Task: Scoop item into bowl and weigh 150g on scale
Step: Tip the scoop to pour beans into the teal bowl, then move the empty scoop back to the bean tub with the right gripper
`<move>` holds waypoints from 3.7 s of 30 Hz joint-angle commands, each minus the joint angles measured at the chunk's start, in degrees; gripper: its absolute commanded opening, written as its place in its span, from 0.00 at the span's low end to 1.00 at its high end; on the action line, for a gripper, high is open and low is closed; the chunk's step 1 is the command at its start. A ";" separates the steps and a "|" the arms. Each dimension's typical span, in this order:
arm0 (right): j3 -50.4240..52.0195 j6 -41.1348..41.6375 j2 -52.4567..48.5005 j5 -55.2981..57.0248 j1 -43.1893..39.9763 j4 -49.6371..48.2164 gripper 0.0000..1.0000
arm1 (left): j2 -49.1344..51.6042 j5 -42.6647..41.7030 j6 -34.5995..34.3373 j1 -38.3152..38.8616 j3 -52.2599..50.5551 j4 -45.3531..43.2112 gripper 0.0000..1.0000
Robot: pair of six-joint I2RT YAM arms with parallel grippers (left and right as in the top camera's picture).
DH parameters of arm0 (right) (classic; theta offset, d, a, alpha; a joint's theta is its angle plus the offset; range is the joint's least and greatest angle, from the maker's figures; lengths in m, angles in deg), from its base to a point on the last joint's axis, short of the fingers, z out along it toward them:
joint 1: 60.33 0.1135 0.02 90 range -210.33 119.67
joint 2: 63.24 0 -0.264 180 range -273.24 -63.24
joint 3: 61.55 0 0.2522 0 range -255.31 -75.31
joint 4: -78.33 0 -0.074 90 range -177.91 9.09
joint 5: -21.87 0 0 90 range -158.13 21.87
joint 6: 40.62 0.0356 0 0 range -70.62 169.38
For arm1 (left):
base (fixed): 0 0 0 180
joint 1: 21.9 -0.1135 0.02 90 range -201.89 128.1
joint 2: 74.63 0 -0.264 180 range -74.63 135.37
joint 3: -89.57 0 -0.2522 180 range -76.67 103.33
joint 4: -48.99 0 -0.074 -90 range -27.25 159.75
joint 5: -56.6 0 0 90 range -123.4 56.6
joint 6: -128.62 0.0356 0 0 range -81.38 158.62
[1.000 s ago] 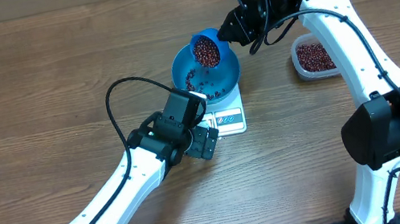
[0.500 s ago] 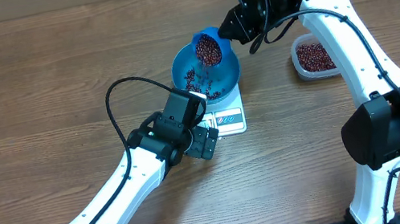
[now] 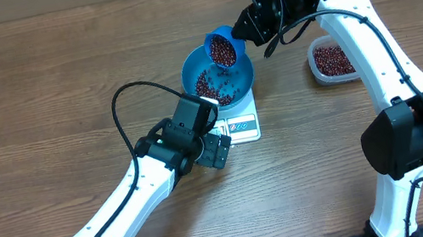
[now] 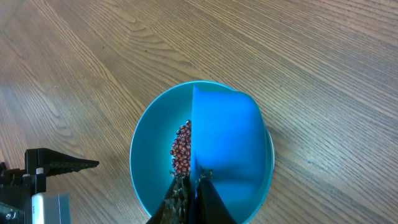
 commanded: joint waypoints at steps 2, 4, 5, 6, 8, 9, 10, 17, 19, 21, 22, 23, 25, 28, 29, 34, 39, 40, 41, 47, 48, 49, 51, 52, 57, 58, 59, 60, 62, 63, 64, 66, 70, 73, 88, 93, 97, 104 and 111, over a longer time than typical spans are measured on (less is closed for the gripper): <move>-1.77 -1.79 3.93 -0.48 0.20 -0.44 0.04 | -0.04 0.70 1.09 -0.24 -0.11 -0.20 1.00; -1.77 -3.13 4.44 -0.46 0.28 -0.24 0.04 | -0.04 0.70 1.09 -0.24 -0.11 -0.20 1.00; -1.77 -3.85 4.55 -0.46 0.46 -0.15 0.04 | -0.04 0.70 1.07 -0.24 -0.11 -0.22 1.00; -1.77 -4.46 4.70 -0.44 0.68 -0.02 0.04 | -0.04 0.70 1.09 -0.24 -0.11 -0.22 1.00; -1.77 -6.16 4.76 -0.39 1.20 0.31 0.04 | -0.04 0.70 1.09 -0.24 -0.11 -0.20 0.99; -1.77 -7.32 4.74 -0.42 1.57 0.52 0.04 | -0.04 0.70 1.09 -0.24 -0.11 -0.20 1.00; -1.77 -8.07 4.74 -0.37 1.92 0.59 0.04 | -0.04 0.70 1.09 -0.24 -0.11 -0.20 0.99; -1.77 -8.76 4.74 8.70 4.96 0.17 0.04 | -0.04 0.72 1.09 -0.24 -0.11 -0.17 1.00; -1.77 -9.27 4.76 10.16 5.70 0.15 0.04 | -0.04 0.72 1.09 -0.24 -0.11 -0.17 0.99; -1.77 -10.23 4.76 10.12 6.21 0.17 0.04 | -0.04 0.72 1.09 -0.24 -0.11 -0.17 0.99; -1.77 -10.23 4.76 10.10 6.32 0.02 0.04 | -0.04 0.72 1.09 -0.24 -0.11 -0.17 1.00; -1.77 -10.25 4.79 10.10 6.40 -0.07 0.04 | -0.04 0.72 1.09 -0.24 -0.11 -0.17 1.00; -1.77 -10.25 4.81 10.10 6.45 -0.39 0.04 | -0.04 0.72 1.09 -0.24 -0.11 -0.17 1.00; -1.77 -11.02 4.96 10.08 6.45 -0.42 0.04 | -0.04 0.72 1.09 -0.24 -0.11 -0.17 1.00; -1.77 -11.67 5.14 10.10 6.45 -0.28 0.04 | -0.04 0.72 1.11 -0.24 -0.11 -0.17 1.00; -1.77 -11.78 6.54 10.12 6.45 -0.55 0.04 | -0.04 0.72 1.11 -0.24 -0.11 -0.17 1.00; -1.77 -14.93 7.85 10.14 6.51 -0.42 0.04 | -0.04 0.72 1.11 -0.24 -0.11 -0.17 1.00; -1.77 -15.43 8.02 10.10 6.51 -0.39 0.04 | -0.04 0.72 1.09 -0.24 -0.11 -0.17 1.00; -1.77 -16.06 8.15 10.12 6.56 -0.26 0.04 | -0.04 0.72 1.09 -0.24 -0.11 -0.17 1.00; -1.77 -17.75 8.24 11.65 6.56 0.37 0.04 | -0.04 0.72 1.09 -0.24 -0.11 -0.17 1.00; -1.77 -17.75 8.24 12.09 6.58 0.33 0.04 | -0.04 0.72 1.11 -0.24 -0.11 -0.17 1.00; -1.77 -18.03 8.24 12.26 6.58 0.35 0.04 | -0.04 0.72 1.11 -0.24 -0.11 -0.17 1.00; -1.77 -19.26 8.24 12.22 6.64 0.52 0.04 | -0.04 0.72 1.11 -0.24 -0.11 -0.17 0.99; -1.77 -19.26 8.24 12.22 6.84 0.50 0.04 | -0.04 0.72 1.09 -0.24 -0.11 -0.17 1.00; -1.77 -23.15 8.24 16.28 9.07 1.29 0.04 | -0.04 0.72 1.09 -0.24 -0.11 -0.20 0.99; -1.77 -23.30 8.24 18.27 9.68 1.25 0.04 | -0.04 0.72 1.09 -0.24 -0.11 -0.20 0.99; -1.77 -23.30 8.24 20.98 10.54 1.14 0.04 | -0.04 0.72 1.09 -0.24 -0.11 -0.20 1.00; -1.77 -23.30 8.24 22.80 11.15 1.11 0.04 | -0.04 0.72 1.09 -0.24 -0.11 -0.20 1.00; -1.77 -23.30 8.24 26.71 12.66 1.11 0.04 | -0.04 0.72 1.09 -0.24 -0.11 -0.17 1.00; -1.77 -23.30 8.24 28.06 13.38 1.11 0.04 | -0.04 0.72 1.09 -0.24 -0.11 -0.17 1.00; -1.77 -23.30 8.24 28.59 13.70 1.11 0.04 | -0.04 0.72 1.09 -0.24 -0.11 -0.17 0.99; -1.77 -23.32 8.24 29.40 14.62 1.11 0.04 | -0.04 0.72 1.09 -0.24 -0.11 -0.20 1.00; -1.75 -23.30 8.24 29.57 15.23 1.11 0.04 | -0.04 0.72 1.11 -0.24 -0.11 -0.17 1.00; -1.75 -23.30 8.24 29.57 15.23 1.14 0.04 | -0.04 0.72 1.09 -0.24 -0.11 -0.15 1.00; -1.75 -17.86 8.22 29.49 14.71 0.33 0.04 | -0.04 0.72 1.09 -0.24 -0.11 -0.15 1.00; -1.75 -11.72 8.22 25.14 13.22 -0.98 0.04 | -0.04 0.72 1.09 -0.24 -0.11 -0.15 0.99; -1.75 -4.55 8.24 22.75 10.08 -2.01 0.04 | -0.04 0.72 1.11 -0.24 -0.11 -0.13 0.99; -1.75 1.53 8.24 7.28 1.70 -1.73 0.04 | -0.04 0.74 1.11 -0.24 -0.11 0.02 1.00; -1.75 2.58 8.24 0.55 -8.76 1.57 0.04 | -0.04 0.74 1.11 -0.24 -0.11 0.02 1.00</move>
